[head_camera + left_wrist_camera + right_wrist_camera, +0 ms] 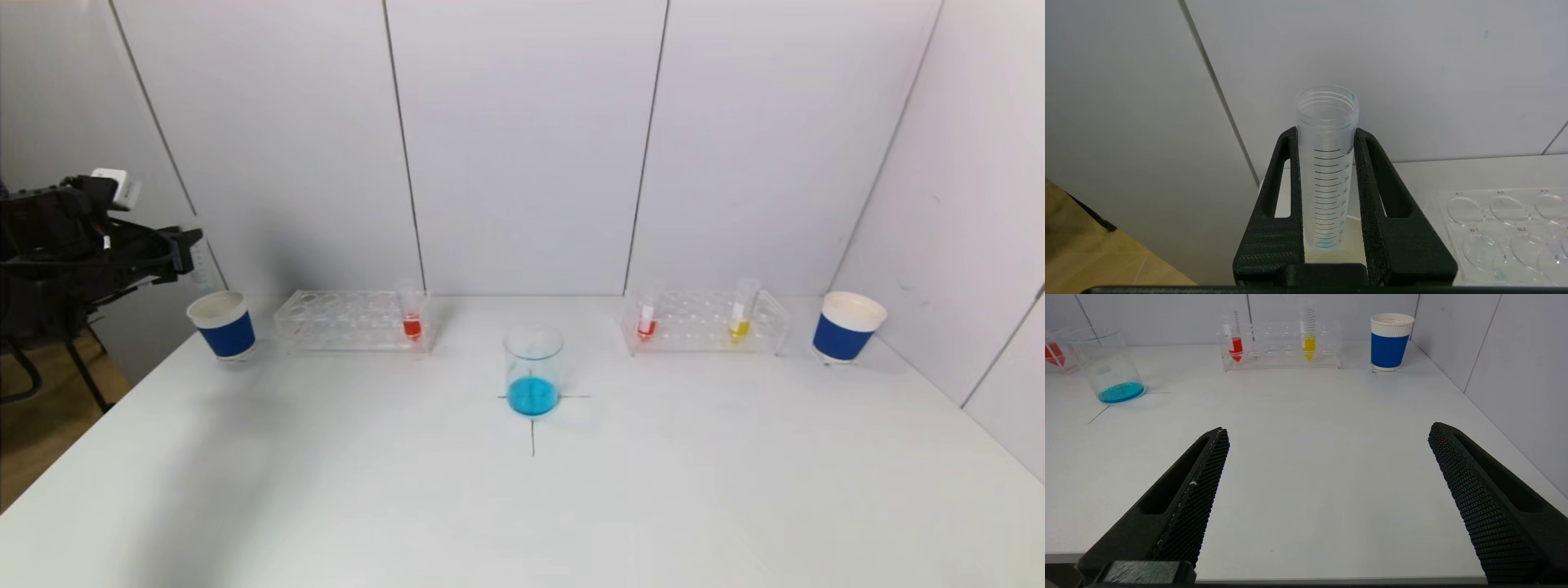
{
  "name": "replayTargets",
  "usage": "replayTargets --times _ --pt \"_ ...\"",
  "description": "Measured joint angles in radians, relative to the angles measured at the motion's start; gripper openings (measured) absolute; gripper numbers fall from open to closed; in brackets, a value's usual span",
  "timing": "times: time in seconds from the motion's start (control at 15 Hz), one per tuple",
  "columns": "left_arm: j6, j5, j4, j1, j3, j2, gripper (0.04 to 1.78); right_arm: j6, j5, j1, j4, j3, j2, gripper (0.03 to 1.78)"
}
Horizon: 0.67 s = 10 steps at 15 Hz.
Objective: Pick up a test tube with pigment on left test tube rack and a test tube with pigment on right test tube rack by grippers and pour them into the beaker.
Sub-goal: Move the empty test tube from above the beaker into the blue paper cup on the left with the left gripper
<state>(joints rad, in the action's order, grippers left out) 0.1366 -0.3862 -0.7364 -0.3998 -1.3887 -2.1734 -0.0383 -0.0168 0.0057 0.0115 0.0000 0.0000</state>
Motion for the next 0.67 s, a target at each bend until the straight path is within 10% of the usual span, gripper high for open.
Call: replayTargets --times 0.67 --pt "0.005 -0.005 -0.089 0.001 0.075 -0.028 0.41 0.000 0.000 0.000 0.000 0.000 0.000 1.77"
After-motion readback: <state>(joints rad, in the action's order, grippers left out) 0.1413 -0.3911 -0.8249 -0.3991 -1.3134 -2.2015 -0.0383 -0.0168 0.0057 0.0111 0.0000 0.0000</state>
